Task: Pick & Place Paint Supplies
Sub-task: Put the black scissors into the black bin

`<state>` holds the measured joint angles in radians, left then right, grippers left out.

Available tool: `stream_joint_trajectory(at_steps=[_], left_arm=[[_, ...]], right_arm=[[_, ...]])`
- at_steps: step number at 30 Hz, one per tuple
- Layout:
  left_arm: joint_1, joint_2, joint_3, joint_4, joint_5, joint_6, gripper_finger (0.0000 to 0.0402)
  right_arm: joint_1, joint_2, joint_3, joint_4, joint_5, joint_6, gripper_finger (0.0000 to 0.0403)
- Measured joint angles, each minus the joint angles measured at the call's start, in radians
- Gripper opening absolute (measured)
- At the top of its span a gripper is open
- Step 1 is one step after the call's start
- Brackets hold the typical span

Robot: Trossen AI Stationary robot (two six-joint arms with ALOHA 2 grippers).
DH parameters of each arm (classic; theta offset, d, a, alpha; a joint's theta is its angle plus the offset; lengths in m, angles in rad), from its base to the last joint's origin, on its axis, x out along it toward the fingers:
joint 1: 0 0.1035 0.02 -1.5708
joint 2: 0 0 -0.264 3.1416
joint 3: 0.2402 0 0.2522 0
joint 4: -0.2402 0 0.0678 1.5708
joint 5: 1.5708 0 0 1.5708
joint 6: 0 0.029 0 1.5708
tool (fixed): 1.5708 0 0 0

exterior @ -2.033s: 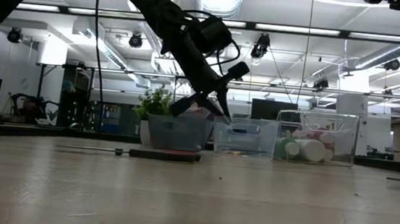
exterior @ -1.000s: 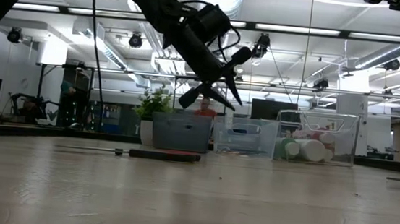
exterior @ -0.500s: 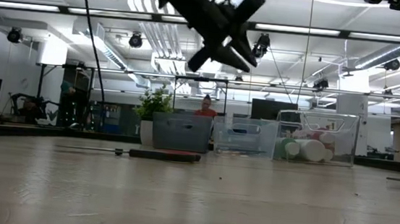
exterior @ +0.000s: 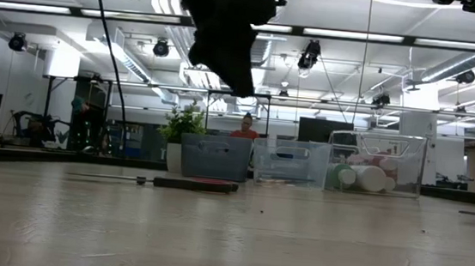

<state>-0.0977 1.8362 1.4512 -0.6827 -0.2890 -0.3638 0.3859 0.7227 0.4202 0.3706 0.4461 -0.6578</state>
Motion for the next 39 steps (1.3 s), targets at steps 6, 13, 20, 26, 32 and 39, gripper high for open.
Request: stream_joint_trajectory(at_steps=[6,13,20,26,32,39], left_arm=[[-0.063,0.0,-0.044,-0.007,-0.039,-0.007,0.0094],[-0.059,0.0,-0.164,0.035,-0.102,-0.055,0.0094],[-0.029,0.0,-0.276,0.145,-0.103,-0.055,0.0094],[-0.018,0.0,-0.346,0.248,-0.091,-0.052,0.0094],[-0.019,0.0,-0.404,0.368,-0.032,-0.016,0.0094],[-0.013,0.0,-0.456,0.415,-0.031,0.002,0.0094]], right_arm=[[0.0,0.0,0.0,0.0,0.0,0.0,0.0288],[0.0,0.0,0.0,0.0,0.0,0.0,0.0288],[0.0,0.0,0.0,0.0,0.0,0.0,0.0288],[-0.001,0.0,0.0,0.0,0.0,0.0,0.0288],[-0.001,0.0,0.0,0.0,0.0,0.0,0.0288],[0.0,0.0,0.0,0.0,0.0,0.0,0.0288]])
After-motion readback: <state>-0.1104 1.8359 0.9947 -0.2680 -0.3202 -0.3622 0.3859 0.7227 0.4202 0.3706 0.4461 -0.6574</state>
